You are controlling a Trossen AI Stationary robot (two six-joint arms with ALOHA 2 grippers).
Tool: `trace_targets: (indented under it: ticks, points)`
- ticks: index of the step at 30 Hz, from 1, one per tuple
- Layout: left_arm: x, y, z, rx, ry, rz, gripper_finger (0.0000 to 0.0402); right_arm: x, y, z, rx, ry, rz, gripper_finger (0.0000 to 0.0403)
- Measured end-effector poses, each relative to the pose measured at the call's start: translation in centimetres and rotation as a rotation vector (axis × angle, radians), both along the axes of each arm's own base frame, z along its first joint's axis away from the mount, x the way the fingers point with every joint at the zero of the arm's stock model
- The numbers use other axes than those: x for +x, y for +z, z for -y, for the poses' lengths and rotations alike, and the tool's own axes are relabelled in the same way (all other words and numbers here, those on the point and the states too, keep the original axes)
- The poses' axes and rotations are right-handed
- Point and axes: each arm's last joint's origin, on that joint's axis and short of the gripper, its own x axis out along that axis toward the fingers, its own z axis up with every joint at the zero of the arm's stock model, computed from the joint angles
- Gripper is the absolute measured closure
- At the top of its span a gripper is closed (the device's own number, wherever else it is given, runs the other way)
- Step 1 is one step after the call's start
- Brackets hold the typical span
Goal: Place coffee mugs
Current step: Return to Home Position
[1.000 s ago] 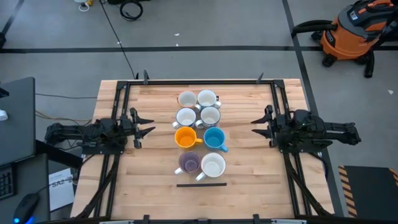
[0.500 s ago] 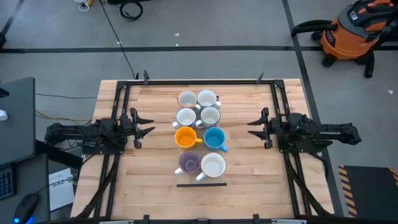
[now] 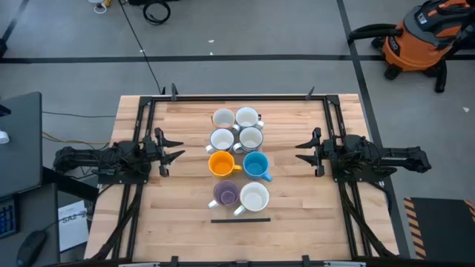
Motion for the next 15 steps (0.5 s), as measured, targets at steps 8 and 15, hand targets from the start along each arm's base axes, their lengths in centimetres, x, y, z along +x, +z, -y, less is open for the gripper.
trace_targets:
  ticks: [8, 15]
  points:
    - [-0.01, 0.08, 0.00, 0.000, 0.000, 0.009, 0.0253, 0.00, 0.00, 0.00, 0.000, 0.000, 0.000, 0.0238]
    - [-0.01, 0.12, 0.00, -0.001, 0.000, 0.012, 0.0253, 0.00, 0.00, 0.00, 0.000, 0.000, 0.000, 0.0238]
